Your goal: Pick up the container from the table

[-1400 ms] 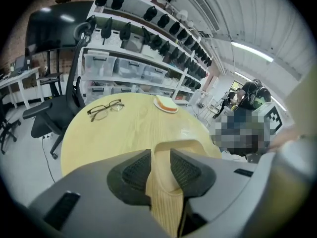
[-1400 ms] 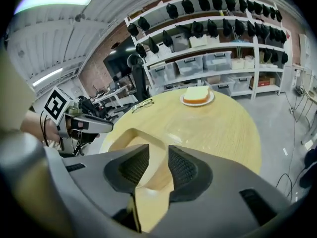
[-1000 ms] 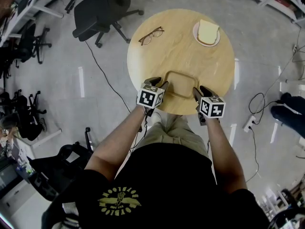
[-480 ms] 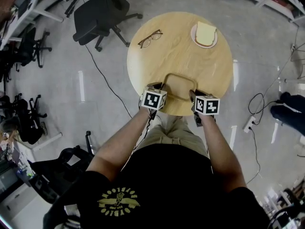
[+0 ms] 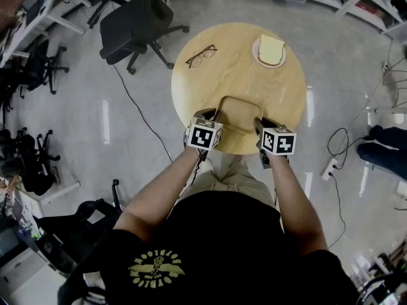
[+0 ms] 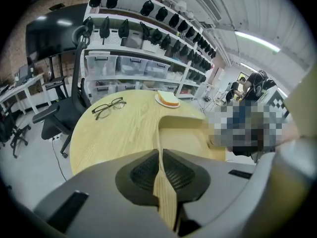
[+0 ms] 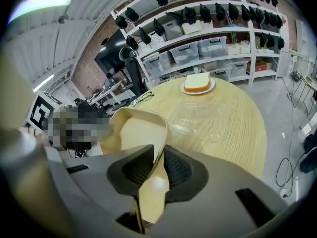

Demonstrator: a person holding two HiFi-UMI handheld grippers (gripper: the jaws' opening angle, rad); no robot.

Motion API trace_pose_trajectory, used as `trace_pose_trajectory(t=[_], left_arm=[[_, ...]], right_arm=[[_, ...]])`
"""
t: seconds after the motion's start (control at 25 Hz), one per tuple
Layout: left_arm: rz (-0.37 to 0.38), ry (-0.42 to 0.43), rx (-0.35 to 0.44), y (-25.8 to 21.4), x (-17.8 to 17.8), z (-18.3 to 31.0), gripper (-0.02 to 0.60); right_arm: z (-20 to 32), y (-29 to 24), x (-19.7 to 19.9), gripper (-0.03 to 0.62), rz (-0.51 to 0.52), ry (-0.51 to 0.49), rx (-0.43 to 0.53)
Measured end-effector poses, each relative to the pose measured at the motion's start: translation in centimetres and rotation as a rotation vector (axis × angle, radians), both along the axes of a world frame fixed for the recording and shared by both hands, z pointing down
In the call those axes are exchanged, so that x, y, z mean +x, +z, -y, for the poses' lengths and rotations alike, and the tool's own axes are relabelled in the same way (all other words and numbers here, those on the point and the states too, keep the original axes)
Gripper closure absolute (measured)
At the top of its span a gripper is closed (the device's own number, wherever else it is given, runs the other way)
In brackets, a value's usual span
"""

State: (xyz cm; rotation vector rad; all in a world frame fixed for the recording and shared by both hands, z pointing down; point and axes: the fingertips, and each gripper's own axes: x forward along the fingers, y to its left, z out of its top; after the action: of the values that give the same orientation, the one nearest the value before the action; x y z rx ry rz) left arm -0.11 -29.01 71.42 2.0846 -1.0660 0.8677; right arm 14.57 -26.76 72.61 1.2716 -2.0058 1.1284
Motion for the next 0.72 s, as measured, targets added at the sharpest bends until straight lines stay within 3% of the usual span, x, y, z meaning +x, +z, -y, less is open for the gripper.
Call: trace_pose_trajectory(t=[0.72], left_arm=[[-0.074,-0.034,0.224,-11.9,-2.0,-0.8,0.543]], right_arm=[[-0.2,-11.9,-1.9,0.517,-0.063,-0.027,0.245]])
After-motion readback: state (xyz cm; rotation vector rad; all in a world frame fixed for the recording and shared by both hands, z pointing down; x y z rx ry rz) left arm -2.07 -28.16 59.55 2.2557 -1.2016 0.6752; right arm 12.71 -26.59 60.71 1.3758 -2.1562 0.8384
